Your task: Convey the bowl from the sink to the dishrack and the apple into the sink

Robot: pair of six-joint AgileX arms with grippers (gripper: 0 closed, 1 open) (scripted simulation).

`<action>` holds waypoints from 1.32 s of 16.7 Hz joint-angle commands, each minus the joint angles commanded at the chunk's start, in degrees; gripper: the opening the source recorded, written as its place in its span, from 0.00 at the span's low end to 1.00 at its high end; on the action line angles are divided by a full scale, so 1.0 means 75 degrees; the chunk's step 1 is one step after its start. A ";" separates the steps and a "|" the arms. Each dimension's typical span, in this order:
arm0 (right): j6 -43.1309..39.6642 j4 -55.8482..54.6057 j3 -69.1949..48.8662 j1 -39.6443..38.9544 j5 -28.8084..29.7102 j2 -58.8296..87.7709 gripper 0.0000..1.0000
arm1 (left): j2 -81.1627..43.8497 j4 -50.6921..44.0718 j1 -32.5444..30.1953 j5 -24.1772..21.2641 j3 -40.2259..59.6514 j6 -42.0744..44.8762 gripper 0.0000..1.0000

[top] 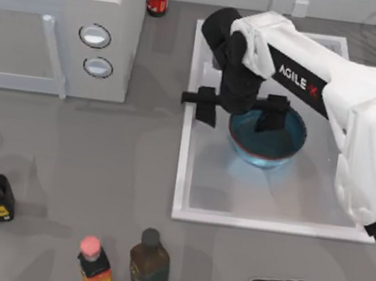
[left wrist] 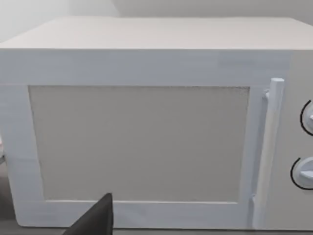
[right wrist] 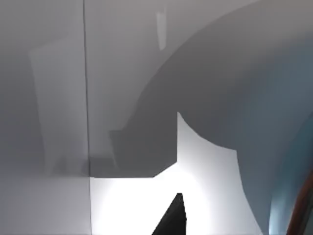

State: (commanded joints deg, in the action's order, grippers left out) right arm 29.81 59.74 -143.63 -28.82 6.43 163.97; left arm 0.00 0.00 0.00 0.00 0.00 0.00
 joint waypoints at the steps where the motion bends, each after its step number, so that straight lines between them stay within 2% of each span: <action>1: 0.0000 0.0000 0.0000 0.0000 0.0000 0.0000 0.92 | 0.0000 0.0000 0.0000 0.0000 0.0000 0.0000 1.00; 13: 0.0000 0.0000 0.0000 0.0000 0.0000 0.0000 0.02 | 0.0000 0.0000 0.0000 0.0000 0.0000 0.0000 1.00; 22: 0.0002 -0.0004 0.0028 0.0022 0.0006 -0.0058 0.00 | 0.0000 0.0000 0.0000 0.0000 0.0000 0.0000 1.00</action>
State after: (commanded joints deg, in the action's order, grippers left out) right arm 29.82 59.72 -143.42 -28.65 6.47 163.54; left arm 0.00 0.00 0.00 0.00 0.00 0.00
